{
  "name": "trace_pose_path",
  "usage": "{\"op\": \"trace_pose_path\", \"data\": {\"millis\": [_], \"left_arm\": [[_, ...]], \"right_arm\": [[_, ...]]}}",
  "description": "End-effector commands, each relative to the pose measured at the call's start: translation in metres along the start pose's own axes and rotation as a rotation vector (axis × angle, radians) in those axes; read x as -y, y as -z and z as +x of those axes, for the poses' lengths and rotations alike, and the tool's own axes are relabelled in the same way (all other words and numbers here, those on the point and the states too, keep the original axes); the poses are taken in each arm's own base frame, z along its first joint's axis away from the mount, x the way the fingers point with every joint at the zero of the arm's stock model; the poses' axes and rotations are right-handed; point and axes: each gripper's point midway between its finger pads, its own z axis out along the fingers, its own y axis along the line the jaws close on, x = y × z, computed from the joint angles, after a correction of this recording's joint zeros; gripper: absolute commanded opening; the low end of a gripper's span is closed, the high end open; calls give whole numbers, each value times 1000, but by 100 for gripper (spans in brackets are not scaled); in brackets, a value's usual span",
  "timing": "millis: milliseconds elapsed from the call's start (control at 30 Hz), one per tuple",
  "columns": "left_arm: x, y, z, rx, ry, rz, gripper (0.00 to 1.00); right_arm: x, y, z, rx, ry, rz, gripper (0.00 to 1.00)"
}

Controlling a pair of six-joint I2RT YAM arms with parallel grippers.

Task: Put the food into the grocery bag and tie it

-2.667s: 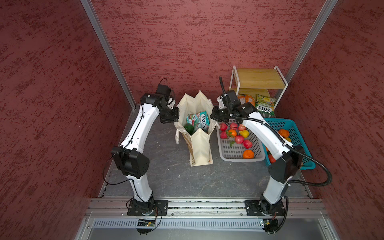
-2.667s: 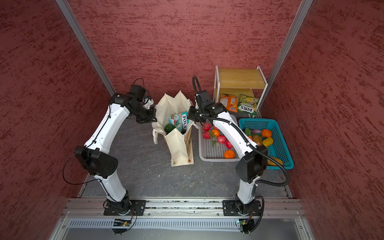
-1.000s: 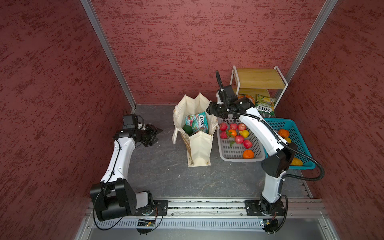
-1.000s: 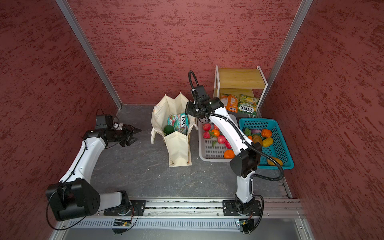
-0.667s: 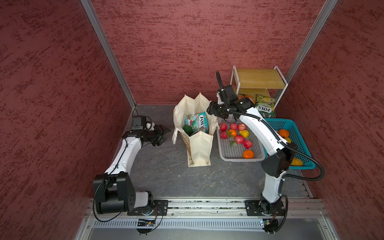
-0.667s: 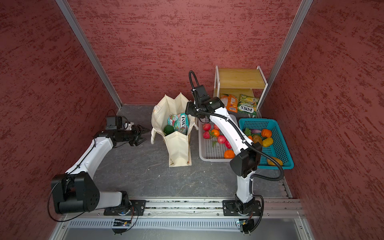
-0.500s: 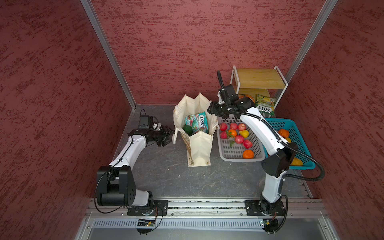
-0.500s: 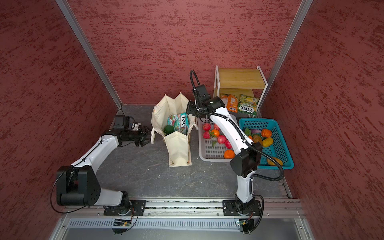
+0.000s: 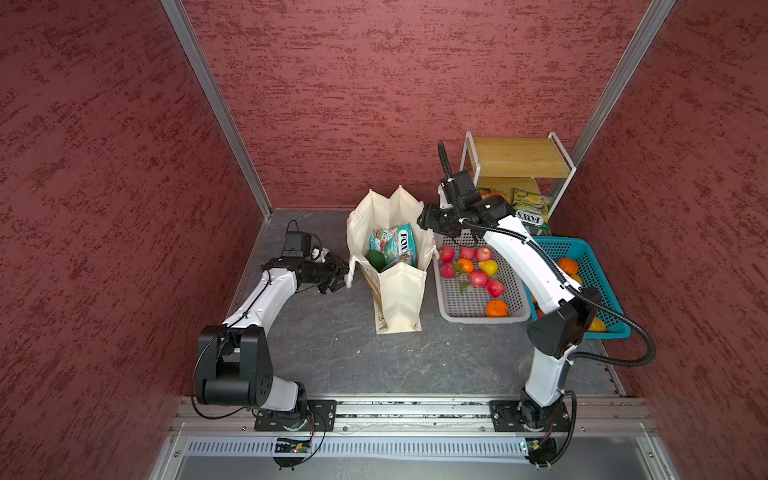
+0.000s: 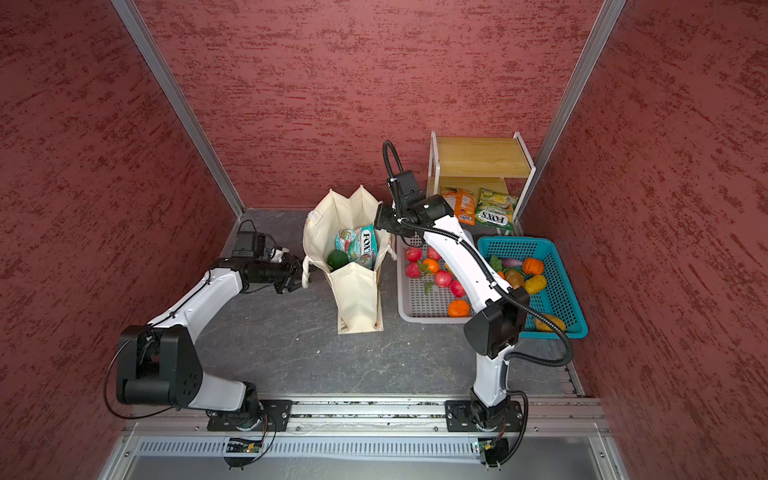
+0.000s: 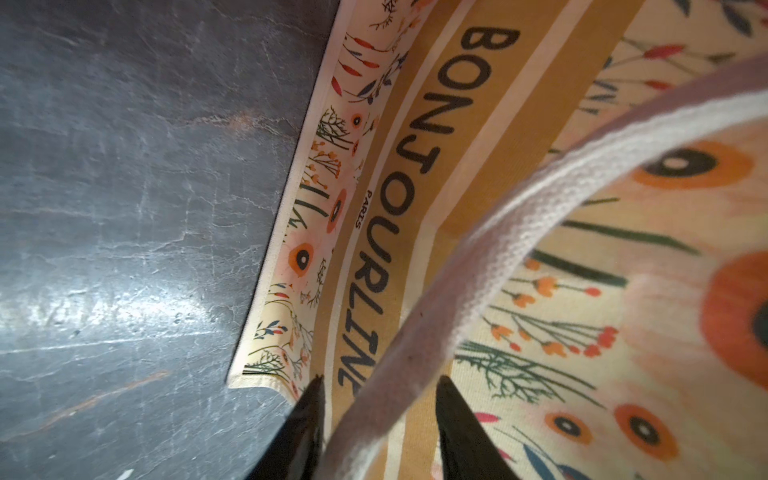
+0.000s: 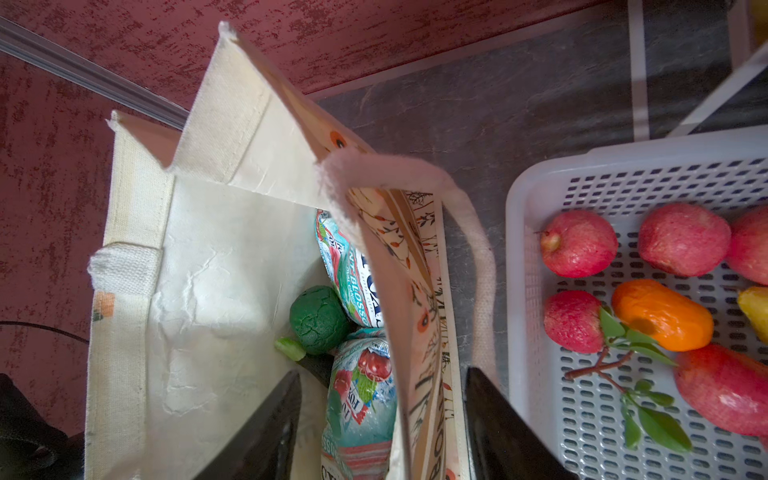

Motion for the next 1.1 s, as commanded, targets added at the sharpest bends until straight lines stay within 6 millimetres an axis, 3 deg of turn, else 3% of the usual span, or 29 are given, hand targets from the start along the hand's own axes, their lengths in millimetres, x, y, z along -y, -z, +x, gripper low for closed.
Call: {"op": "trace_pose_path", "data": {"millis": [0, 133, 267, 400, 500, 667, 1067], "left_arm": [[4, 6, 0, 0, -7, 14, 23], [6, 19, -8, 25, 1, 20, 9], [9, 43, -27, 98, 12, 14, 4], [7, 70, -50, 198, 32, 2, 0], [8, 82, -64, 240, 51, 18, 0], [18, 87, -74, 254, 39, 32, 0], [28, 92, -80, 267, 30, 63, 0]], "right_arm": [[-2, 19, -12, 62, -5, -18, 64], [1, 27, -18, 88, -27, -12, 64], [9, 51, -40, 184, -61, 7, 63], [42, 85, -66, 302, -186, 71, 63], [72, 95, -68, 329, -317, 85, 62], [98, 77, -42, 267, -537, -16, 60], [101, 19, 19, 67, -722, -169, 59]]}}
